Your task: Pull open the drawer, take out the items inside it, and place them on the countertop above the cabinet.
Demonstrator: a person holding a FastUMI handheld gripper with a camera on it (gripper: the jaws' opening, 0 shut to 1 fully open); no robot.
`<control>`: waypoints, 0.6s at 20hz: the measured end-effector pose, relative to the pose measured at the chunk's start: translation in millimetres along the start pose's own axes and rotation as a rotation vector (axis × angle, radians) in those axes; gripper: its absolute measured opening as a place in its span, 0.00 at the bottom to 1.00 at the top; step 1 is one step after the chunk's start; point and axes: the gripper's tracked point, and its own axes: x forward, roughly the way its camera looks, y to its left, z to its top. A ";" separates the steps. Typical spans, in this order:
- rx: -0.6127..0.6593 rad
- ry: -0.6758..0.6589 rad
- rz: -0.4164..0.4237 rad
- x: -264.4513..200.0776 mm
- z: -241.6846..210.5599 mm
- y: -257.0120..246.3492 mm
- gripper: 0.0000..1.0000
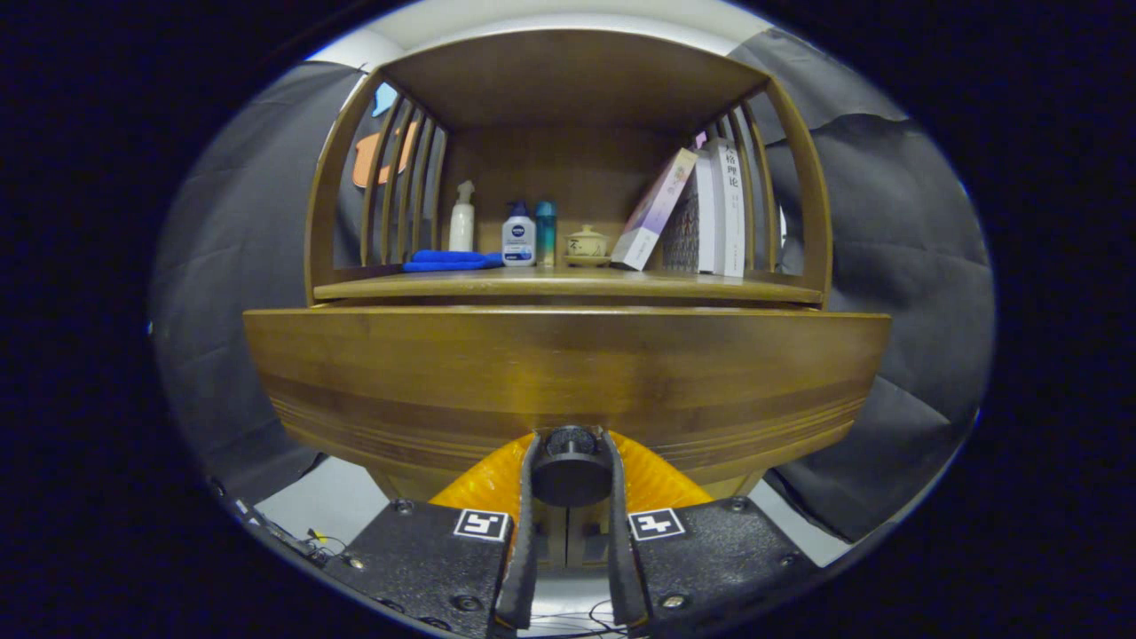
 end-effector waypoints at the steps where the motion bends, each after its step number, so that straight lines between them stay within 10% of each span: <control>1: -0.003 0.000 0.000 -4.5 -1.8 -1.2 0.36; 12: 0.000 0.007 0.012 -51.1 -19.8 2.0 0.36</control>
